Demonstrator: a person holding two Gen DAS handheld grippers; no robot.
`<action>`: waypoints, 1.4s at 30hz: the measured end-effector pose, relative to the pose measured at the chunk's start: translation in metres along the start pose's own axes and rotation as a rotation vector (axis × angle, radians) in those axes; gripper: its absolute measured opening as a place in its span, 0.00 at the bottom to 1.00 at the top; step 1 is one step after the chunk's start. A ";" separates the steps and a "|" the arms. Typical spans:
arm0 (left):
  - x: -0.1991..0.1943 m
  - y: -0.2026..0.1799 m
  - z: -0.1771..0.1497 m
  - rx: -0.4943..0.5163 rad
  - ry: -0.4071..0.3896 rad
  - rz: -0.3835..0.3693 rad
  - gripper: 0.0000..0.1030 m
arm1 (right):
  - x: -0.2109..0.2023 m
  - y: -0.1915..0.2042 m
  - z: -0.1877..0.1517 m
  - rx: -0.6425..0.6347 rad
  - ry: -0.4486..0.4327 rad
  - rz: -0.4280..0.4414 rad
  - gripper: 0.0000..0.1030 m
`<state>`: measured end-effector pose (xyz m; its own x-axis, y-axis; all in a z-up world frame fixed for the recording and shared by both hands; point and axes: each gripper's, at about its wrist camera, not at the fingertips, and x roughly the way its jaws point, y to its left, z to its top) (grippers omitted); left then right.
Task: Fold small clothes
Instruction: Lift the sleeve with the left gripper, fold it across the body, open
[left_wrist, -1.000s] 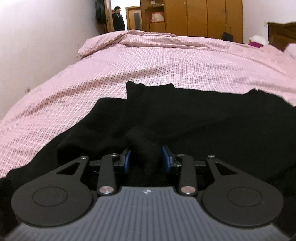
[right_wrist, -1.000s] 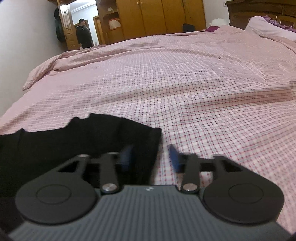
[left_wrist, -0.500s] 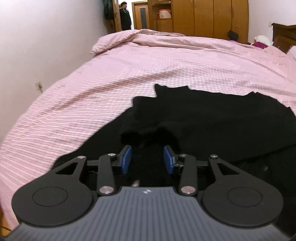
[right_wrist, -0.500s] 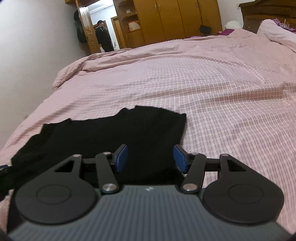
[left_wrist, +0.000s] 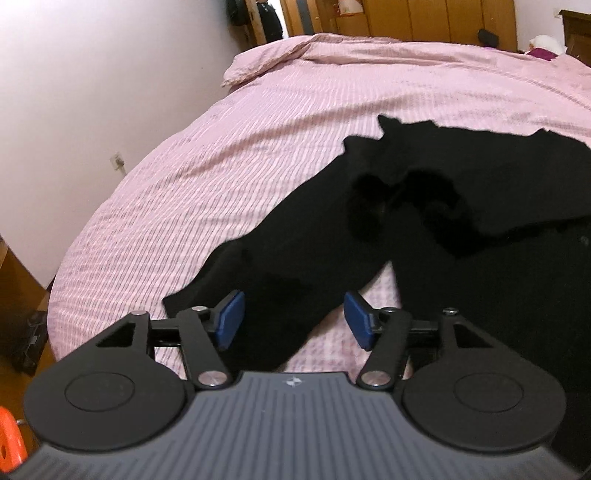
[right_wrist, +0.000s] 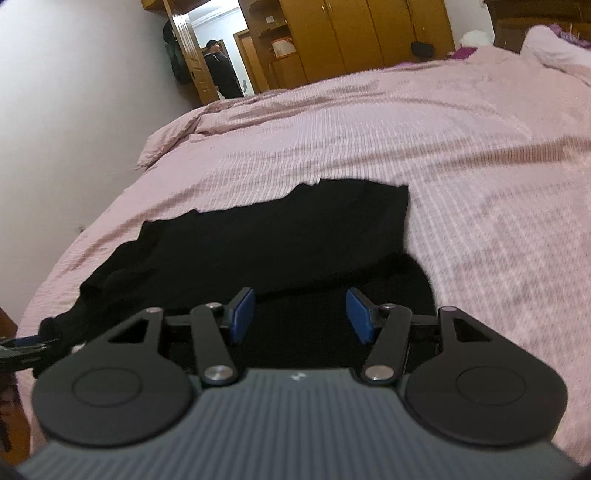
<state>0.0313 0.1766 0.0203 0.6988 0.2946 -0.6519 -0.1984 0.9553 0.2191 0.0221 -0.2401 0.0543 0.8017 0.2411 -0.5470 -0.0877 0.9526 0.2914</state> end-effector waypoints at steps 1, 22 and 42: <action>0.001 0.003 -0.003 -0.005 0.005 -0.003 0.67 | 0.000 0.003 -0.006 -0.001 0.017 -0.007 0.56; 0.046 0.005 -0.011 0.050 -0.003 0.082 0.80 | 0.037 0.002 -0.057 -0.005 0.143 -0.082 0.54; 0.091 0.038 0.011 -0.054 -0.031 0.043 0.91 | 0.047 -0.005 -0.060 0.066 0.126 -0.057 0.69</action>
<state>0.0948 0.2399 -0.0233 0.7096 0.3354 -0.6196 -0.2651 0.9419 0.2063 0.0251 -0.2223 -0.0203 0.7235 0.2122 -0.6569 -0.0019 0.9522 0.3055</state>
